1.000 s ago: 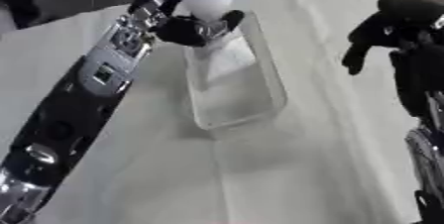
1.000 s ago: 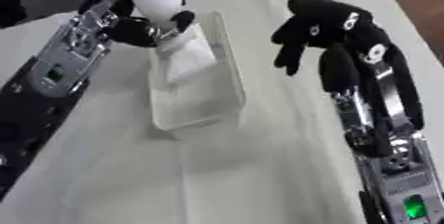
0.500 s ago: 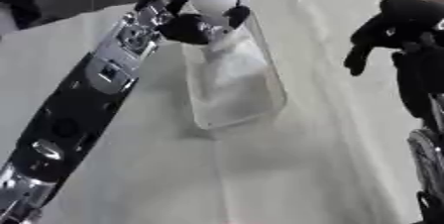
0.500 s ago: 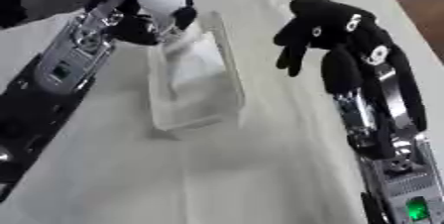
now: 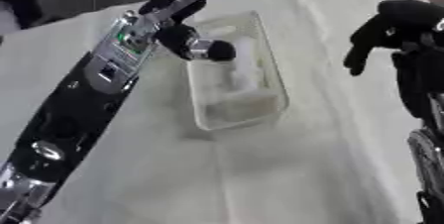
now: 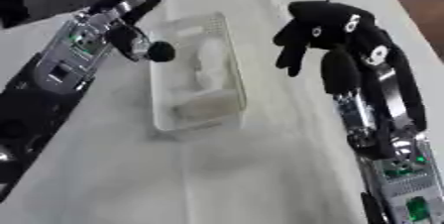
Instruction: Pick up objects on the table and place them in the box.
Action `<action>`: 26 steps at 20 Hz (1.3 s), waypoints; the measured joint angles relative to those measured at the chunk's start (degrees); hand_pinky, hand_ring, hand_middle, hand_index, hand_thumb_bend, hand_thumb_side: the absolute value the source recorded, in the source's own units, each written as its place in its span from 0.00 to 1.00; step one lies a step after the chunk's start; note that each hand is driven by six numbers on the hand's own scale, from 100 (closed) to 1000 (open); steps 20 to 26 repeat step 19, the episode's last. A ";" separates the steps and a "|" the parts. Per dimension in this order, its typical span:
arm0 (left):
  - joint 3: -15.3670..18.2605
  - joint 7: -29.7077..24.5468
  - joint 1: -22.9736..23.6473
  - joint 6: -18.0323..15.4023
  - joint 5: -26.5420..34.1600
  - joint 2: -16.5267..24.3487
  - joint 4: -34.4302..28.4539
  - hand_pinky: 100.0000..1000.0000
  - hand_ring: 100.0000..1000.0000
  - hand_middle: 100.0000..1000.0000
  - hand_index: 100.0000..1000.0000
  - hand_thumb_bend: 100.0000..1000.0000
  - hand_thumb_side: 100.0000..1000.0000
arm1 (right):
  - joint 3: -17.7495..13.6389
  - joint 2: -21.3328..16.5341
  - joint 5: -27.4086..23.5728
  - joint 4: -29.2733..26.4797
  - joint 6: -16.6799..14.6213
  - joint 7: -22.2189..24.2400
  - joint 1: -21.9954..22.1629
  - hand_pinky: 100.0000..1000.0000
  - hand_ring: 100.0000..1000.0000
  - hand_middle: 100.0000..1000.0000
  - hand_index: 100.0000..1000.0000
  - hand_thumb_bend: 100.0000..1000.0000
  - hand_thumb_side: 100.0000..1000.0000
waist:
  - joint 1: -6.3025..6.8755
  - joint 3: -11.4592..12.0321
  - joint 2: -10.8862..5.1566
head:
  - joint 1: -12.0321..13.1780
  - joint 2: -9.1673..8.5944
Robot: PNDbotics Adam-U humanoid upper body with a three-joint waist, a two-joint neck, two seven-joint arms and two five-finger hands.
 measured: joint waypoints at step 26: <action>8.84 28.83 15.04 -2.84 18.46 2.47 -17.91 0.82 0.90 0.85 0.94 0.00 1.00 | -0.73 0.06 -0.07 0.04 0.43 -0.79 1.29 0.24 0.40 0.54 0.84 0.00 0.84 | -2.23 6.74 -0.56 | -3.73 0.00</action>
